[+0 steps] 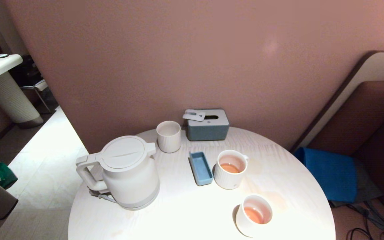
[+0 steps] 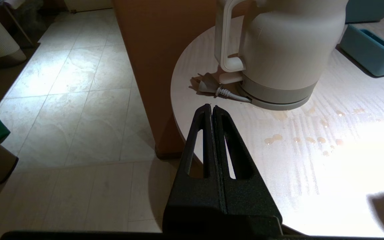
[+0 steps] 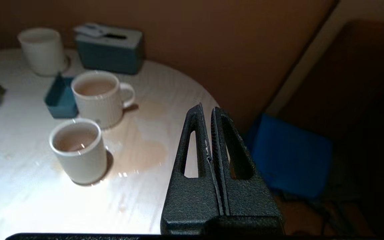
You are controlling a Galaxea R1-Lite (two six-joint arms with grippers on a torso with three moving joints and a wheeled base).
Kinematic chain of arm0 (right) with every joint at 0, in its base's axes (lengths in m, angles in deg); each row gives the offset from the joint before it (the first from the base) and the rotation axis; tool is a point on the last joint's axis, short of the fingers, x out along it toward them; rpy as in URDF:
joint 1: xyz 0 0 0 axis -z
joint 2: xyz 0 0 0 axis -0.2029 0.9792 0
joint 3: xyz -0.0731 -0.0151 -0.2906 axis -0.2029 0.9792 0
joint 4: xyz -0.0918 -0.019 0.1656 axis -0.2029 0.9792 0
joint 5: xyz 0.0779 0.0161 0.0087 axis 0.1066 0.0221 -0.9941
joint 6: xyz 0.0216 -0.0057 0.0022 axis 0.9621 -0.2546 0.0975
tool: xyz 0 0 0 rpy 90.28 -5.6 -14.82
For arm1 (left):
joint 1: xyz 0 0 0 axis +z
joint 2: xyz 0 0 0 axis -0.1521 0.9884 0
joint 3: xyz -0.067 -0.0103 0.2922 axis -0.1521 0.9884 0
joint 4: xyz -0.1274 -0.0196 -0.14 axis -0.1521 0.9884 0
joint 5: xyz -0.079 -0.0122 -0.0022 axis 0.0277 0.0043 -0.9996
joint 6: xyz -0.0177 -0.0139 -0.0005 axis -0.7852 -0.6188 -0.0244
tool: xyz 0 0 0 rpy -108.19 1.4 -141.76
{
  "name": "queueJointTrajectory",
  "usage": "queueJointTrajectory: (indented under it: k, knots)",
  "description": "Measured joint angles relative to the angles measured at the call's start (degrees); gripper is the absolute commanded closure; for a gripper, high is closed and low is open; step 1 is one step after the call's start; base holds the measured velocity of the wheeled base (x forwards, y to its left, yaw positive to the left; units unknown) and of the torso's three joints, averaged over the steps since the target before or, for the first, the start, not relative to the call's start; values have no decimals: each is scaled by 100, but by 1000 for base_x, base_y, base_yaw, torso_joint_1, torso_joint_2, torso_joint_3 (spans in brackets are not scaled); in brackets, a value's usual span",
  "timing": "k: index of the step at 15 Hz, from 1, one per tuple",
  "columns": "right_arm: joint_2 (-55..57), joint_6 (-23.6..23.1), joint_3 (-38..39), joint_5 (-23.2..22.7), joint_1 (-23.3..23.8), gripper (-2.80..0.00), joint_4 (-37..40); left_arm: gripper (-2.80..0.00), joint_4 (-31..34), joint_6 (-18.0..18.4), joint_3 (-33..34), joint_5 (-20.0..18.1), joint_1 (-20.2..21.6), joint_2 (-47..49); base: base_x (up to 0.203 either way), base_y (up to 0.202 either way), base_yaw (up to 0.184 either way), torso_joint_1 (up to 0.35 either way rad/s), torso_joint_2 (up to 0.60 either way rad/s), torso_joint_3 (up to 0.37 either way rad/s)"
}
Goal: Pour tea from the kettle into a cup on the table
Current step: Pick up the cup
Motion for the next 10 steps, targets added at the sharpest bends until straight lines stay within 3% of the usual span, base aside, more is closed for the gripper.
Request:
queueJointTrajectory:
  k: [3, 6, 10]
  knots:
    - [1096, 55, -839, -466, 0, 0, -159, 0, 0, -4, 0, 0, 0, 0, 0, 0, 0, 0, 0, 0]
    - [2459, -11, -1154, -1281, 0, 0, -402, 0, 0, -1, 0, 0, -1, 0, 0, 0, 0, 0, 0, 0]
    - [4473, -628, -1201, -2551, -6, 0, -809, 0, 0, -4, 0, -1, 0, 0, 0, 0, 0, 0, 0, 0]
